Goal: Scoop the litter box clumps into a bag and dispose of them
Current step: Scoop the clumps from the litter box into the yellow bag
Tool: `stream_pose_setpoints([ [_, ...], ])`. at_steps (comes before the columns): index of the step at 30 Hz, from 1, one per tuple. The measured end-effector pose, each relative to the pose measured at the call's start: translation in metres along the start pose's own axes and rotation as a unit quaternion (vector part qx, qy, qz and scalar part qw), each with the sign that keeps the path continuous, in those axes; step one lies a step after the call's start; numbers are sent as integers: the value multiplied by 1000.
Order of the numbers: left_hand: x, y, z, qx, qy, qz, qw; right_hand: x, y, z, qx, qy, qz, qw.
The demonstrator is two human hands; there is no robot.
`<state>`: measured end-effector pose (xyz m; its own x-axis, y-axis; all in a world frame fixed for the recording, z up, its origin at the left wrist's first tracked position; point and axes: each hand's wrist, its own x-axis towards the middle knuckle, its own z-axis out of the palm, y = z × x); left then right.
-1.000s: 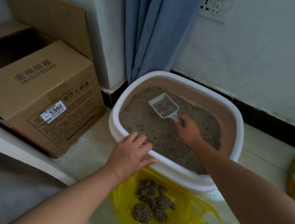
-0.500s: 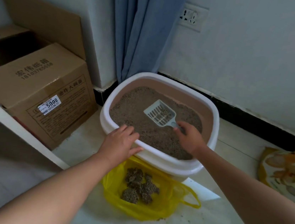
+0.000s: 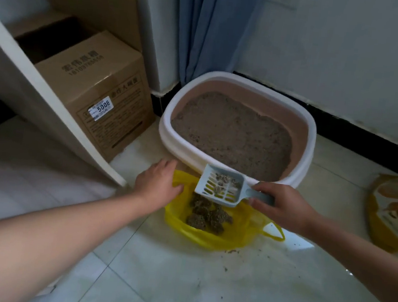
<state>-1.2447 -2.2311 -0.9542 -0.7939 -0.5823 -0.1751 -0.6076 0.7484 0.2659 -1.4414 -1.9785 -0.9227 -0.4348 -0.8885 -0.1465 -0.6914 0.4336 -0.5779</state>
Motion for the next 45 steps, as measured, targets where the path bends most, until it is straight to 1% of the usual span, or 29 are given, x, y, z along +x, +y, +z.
stream_pose_setpoints([
  [3,3,-2,0,-30,-41,-72,996,-4,0,16,24,-56,-17,998],
  [7,11,0,-1,-129,-29,-113,985,-4,2,26,35,-90,-14,995],
  [10,13,-2,1,-180,-21,-121,976,-4,4,31,27,-115,-8,993],
  [15,10,-6,4,-193,-10,-112,975,-5,-2,35,47,-139,69,987],
  [21,14,-10,6,-211,-24,-110,971,-9,-7,41,137,-138,111,974],
  [24,15,-7,7,-211,-16,-106,972,-10,-7,43,152,-132,114,973],
  [26,16,-6,7,-211,-10,-102,972,-12,-6,42,131,-120,104,978],
  [28,17,-5,7,-211,-6,-99,972,-14,-5,42,79,-83,82,990],
  [30,18,-5,7,-213,-5,-99,972,-15,-6,40,60,-63,73,994],
  [39,20,-6,10,-210,-5,-90,974,-22,0,37,28,-35,63,997],
  [42,21,-5,9,-210,-4,-87,974,-23,0,37,13,-47,62,997],
  [45,21,-5,8,-217,-2,-82,973,-25,0,36,23,-54,79,995],
])
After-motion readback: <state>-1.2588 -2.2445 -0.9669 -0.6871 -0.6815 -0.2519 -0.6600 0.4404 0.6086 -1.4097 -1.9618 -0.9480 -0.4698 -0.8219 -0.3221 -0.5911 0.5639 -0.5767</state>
